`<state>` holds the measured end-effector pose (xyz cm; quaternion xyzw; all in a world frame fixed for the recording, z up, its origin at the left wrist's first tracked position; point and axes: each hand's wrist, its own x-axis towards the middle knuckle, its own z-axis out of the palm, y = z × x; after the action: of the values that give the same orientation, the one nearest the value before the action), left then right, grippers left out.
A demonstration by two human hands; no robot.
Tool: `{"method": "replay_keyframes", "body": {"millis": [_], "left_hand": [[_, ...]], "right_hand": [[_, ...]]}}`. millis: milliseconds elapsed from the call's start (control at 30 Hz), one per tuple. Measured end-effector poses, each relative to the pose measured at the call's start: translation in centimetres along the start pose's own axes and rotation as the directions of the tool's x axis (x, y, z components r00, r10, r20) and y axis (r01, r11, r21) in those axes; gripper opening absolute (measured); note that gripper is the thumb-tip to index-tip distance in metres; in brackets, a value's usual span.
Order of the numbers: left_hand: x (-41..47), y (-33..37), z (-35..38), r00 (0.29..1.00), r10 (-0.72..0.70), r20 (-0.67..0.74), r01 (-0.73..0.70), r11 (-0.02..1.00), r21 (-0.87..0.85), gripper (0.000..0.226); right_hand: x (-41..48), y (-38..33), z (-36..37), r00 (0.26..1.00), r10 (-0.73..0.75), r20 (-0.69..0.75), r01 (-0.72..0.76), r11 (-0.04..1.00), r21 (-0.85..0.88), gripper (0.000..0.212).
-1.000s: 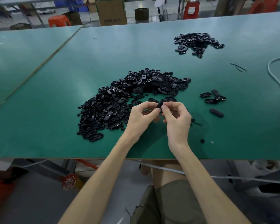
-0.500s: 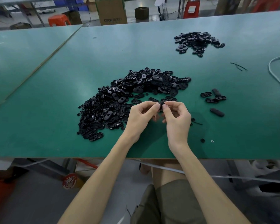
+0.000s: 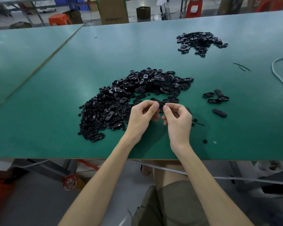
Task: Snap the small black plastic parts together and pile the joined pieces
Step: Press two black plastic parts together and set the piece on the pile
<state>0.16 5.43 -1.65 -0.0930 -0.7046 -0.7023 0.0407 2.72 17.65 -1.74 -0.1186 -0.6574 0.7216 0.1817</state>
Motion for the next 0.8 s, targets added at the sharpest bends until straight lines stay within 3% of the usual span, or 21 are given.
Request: {"method": "replay_keyframes", "body": {"millis": [400,800], "left_hand": [[0.18,-0.28,0.02,0.999,0.022,0.045,-0.024,0.999,0.043,0.009],[0.23,-0.34,0.08,0.997,-0.077,0.0,0.077,0.995,0.062,0.011]], "right_hand": [[-0.16,-0.16,-0.21,1.0,-0.018,-0.01,0.018,1.0,0.014,0.004],[-0.24,-0.04,-0.02,0.994,-0.078,0.078,0.085,0.992,-0.089,0.018]]}}
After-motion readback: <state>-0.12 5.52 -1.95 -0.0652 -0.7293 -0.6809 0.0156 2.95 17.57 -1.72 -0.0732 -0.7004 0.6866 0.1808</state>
